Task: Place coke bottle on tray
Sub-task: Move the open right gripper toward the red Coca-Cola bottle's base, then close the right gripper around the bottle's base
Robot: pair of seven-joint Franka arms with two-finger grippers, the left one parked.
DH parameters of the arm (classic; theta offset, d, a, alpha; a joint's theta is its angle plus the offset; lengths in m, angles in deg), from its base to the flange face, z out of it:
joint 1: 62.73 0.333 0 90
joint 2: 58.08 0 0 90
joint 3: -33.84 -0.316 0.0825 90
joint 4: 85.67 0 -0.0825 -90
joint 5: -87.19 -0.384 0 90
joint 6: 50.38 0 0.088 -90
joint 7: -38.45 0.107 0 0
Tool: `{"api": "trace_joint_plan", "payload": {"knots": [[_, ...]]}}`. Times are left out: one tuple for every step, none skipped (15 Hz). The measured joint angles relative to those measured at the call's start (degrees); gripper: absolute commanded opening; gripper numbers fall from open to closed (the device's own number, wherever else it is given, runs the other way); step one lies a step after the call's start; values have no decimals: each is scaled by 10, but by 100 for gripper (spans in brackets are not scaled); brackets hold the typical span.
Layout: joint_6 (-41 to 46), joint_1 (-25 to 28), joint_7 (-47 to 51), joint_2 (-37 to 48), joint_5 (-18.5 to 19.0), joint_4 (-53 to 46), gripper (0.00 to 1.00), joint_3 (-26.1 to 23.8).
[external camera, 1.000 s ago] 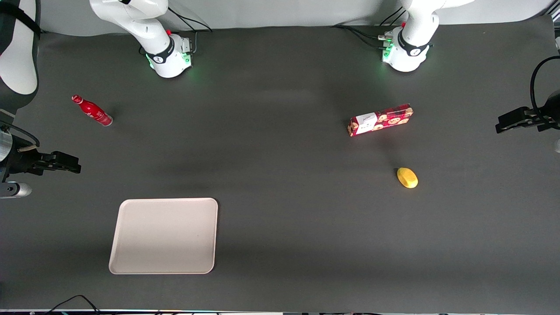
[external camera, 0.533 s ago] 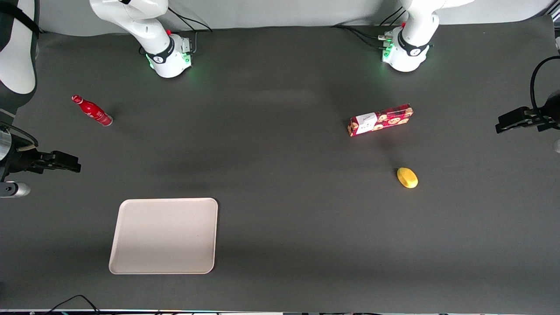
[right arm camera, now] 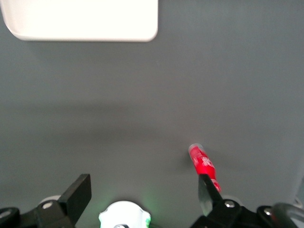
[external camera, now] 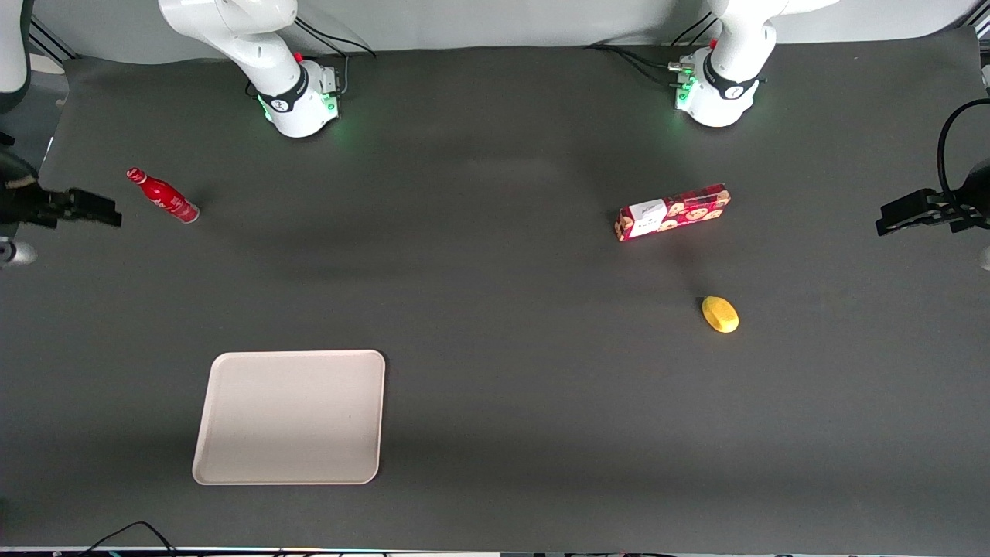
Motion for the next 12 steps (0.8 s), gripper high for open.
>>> {"api": "trace_joint_plan", "payload": {"knots": [[-17, 0, -15, 37, 16, 57, 100, 13], [-43, 0, -31, 75, 35, 118, 100, 31], [-74, -1, -49, 111, 55, 180, 100, 56], [-106, -1, -66, 144, 76, 239, 100, 85], [-140, -2, -82, 173, 93, 294, 100, 117], [-173, -3, -99, 196, 108, 343, 100, 151], [-204, -3, -115, 212, 118, 382, 100, 183], [-231, -3, -125, 221, 126, 411, 100, 209], [-256, -3, -131, 226, 135, 434, 100, 230], [-278, -3, -136, 228, 143, 453, 100, 248], [-299, -3, -142, 228, 151, 469, 100, 265], [-317, -3, -148, 228, 159, 481, 100, 281]]}}
